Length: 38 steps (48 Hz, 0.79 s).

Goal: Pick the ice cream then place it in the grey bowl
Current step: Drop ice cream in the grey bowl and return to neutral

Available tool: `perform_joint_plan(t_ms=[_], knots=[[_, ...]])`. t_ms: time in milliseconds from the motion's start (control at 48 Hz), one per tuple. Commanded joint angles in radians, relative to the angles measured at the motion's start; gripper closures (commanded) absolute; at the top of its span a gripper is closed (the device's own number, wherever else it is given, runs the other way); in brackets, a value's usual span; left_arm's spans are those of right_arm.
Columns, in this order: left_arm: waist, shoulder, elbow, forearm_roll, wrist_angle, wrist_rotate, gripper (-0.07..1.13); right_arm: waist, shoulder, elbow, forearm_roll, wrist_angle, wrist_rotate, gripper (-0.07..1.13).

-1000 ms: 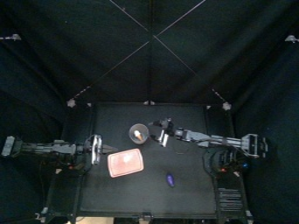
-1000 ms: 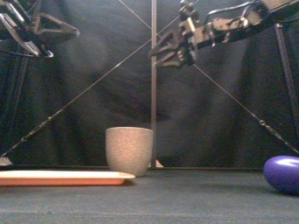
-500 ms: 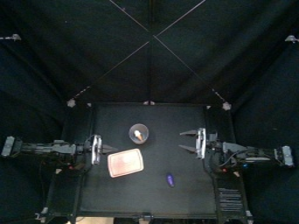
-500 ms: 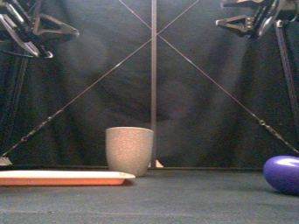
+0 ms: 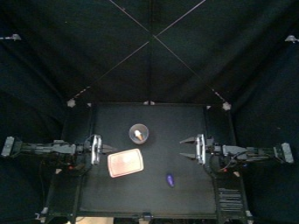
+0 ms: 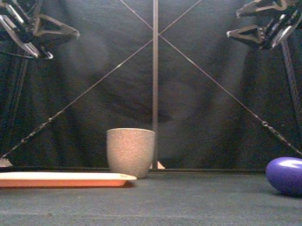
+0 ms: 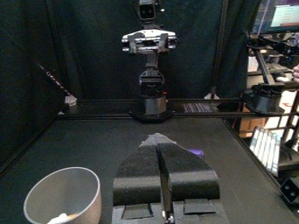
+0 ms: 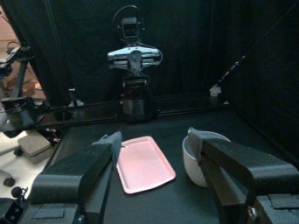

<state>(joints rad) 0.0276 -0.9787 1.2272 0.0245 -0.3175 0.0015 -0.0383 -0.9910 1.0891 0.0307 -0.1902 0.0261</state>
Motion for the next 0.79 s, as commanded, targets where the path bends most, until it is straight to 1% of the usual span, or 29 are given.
perform_joint_plan(t_ms=[21, 792], knots=[[0.002, -0.005, -0.017, 0.0, -0.006, 0.002, 1.09, 0.006, 0.012, -0.009, -0.003, -0.005, -0.003, 0.1], [0.006, -0.026, -0.005, -0.003, -0.005, 0.0, 1.09, -0.006, 0.006, 0.02, -0.031, -0.005, -0.009, 0.1]])
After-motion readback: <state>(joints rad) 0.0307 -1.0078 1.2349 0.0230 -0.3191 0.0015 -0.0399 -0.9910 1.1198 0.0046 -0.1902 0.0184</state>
